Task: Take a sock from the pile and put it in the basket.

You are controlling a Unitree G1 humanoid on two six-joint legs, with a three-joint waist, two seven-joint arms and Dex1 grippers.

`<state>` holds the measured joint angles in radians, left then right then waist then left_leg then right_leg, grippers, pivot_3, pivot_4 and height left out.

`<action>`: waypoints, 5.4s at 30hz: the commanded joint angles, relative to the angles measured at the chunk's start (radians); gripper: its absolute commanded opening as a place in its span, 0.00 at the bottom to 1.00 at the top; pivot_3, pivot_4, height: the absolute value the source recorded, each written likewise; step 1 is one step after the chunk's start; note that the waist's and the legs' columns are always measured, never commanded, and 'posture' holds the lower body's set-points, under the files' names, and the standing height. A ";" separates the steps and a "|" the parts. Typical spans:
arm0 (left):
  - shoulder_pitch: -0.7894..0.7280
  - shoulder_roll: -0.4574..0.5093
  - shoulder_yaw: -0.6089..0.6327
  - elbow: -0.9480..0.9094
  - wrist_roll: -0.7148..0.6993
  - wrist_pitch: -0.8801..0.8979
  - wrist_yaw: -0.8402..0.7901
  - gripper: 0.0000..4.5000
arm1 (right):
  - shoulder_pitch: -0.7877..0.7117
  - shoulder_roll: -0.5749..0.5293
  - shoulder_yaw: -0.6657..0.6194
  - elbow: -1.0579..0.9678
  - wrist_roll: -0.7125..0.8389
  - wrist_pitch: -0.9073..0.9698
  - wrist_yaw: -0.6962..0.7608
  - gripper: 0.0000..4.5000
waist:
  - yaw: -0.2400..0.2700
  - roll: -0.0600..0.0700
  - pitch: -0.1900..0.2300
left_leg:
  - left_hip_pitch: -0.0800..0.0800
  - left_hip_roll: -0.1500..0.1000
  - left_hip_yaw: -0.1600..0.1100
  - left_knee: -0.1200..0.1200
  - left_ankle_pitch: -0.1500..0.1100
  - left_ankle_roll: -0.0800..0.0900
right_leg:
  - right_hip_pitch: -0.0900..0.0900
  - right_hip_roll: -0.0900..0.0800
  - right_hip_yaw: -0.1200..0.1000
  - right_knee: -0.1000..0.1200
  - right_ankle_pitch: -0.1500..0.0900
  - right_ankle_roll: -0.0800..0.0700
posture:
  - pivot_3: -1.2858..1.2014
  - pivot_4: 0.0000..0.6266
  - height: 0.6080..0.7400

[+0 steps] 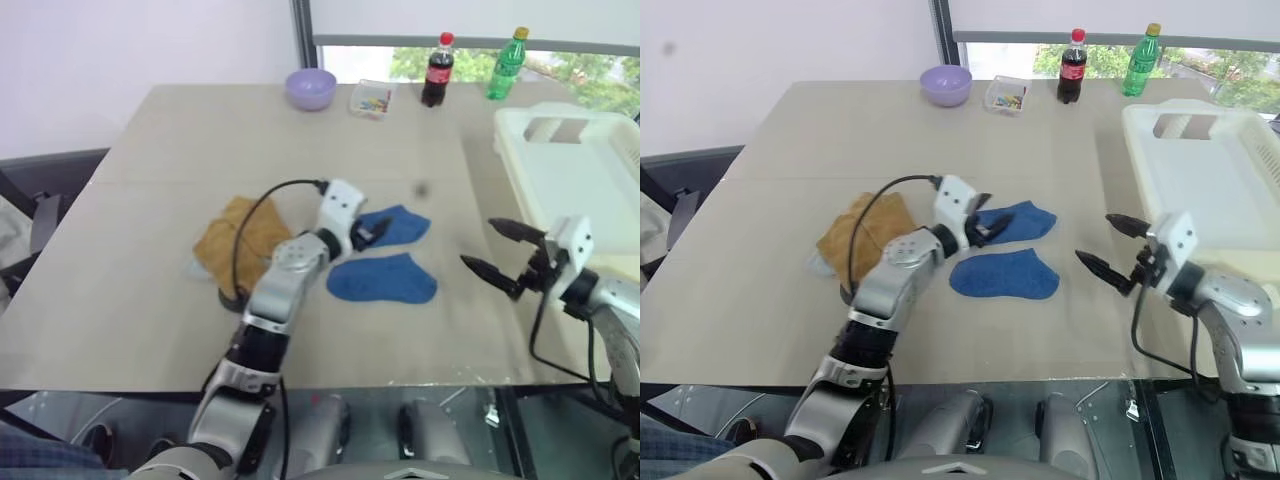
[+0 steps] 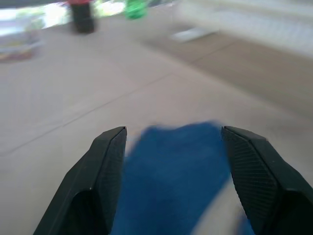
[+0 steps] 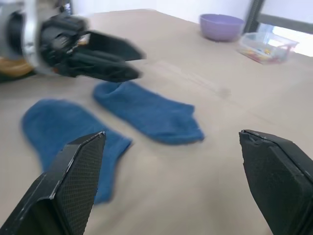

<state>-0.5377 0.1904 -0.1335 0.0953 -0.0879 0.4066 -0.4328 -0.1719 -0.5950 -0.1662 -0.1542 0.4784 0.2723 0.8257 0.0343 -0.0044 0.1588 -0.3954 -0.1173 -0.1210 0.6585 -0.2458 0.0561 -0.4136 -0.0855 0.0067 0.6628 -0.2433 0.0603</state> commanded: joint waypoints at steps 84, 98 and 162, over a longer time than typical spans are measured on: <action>0.398 0.171 0.130 -0.567 -0.369 0.554 -0.009 0.02 | -0.178 0.377 -0.179 -0.426 0.434 1.342 -0.595 0.00 | -0.026 0.004 -0.014 | 0.000 -0.001 0.000 -0.006 -0.002 0.004 | -0.004 -0.001 0.002 -0.001 0.000 0.000 | 0.52 0.24 1.00; 0.417 0.174 0.149 -0.635 -0.478 0.548 -0.071 0.02 | -0.150 0.337 -0.212 -0.455 0.484 1.342 -0.615 0.00 | -0.022 0.004 -0.014 | -0.002 0.000 0.001 -0.007 -0.001 0.001 | -0.005 -0.001 0.003 -0.002 0.000 0.000 | 0.52 0.24 1.00; 0.388 0.150 0.023 -0.475 -0.419 0.480 -0.008 0.00 | 0.052 0.109 0.439 -0.243 -0.308 0.084 -0.325 0.50 | -0.018 -0.002 -0.009 | 0.000 0.000 0.000 -0.008 0.001 -0.001 | -0.002 0.000 0.000 -0.005 0.000 0.001 | 0.52 0.24 1.00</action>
<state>-0.1533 0.3345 -0.1025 -0.3826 -0.5137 0.8858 -0.4397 -0.1146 -0.4972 0.2757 -0.3982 0.1684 0.3848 0.4821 0.0159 -0.0068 0.1496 -0.3958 -0.1168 -0.1213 0.6508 -0.2452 0.0551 -0.4155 -0.0856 0.0070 0.6580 -0.2437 0.0610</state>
